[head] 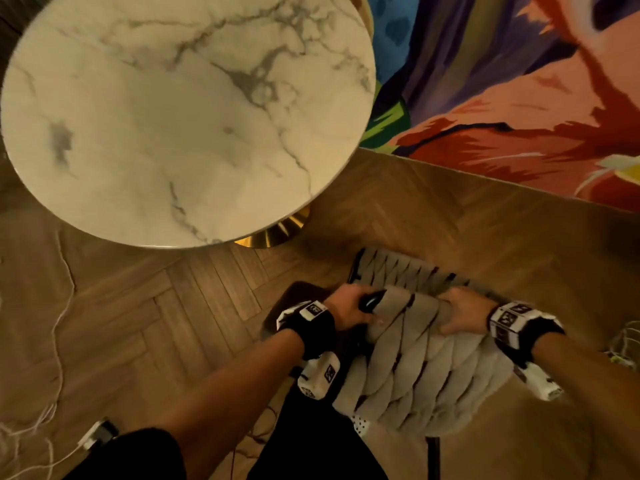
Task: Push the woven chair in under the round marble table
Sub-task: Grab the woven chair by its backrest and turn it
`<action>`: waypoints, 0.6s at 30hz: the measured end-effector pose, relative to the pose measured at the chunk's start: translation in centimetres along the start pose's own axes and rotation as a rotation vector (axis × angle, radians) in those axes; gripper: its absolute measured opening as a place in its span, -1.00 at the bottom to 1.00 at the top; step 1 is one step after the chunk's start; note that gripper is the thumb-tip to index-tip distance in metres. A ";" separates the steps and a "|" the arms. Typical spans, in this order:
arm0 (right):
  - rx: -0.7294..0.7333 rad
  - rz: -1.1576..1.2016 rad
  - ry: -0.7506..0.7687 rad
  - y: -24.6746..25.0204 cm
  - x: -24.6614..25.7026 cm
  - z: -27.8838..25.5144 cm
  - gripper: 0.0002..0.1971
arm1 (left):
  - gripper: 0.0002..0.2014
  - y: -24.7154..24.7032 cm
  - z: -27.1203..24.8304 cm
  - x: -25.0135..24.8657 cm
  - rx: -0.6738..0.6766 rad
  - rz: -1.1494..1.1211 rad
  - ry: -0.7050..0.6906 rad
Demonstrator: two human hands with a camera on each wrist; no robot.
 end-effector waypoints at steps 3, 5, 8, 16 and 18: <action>-0.120 0.089 0.053 3.0 -1.1 -5.9 -0.66 | -0.69 0.7 -0.2 -4.7 -0.071 0.115 -0.142; -0.181 0.100 0.091 4.0 -1.3 -9.6 -0.71 | -0.72 1.0 -1.2 -7.5 -0.139 0.179 -0.235; -0.268 0.040 0.085 3.3 -1.8 -13.8 -0.70 | -0.72 -0.2 -2.5 -9.7 -0.196 0.246 -0.343; -0.384 -0.051 -0.063 -4.6 -4.7 -14.0 -0.44 | -0.84 -3.1 -9.7 -4.0 -0.269 -0.082 0.000; -0.351 -0.109 -0.060 -7.7 -4.4 -13.6 -0.55 | -0.88 -3.6 -12.5 -1.8 -0.265 -0.091 0.071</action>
Point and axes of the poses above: each hand's wrist, its own z-axis towards the middle knuckle, its own y-axis out of the back of the hand, x = y × z, the point moved 5 cm from there along z, towards the middle knuckle, and after that the axes turned 7 degrees about -y, right-handed, at the moved point
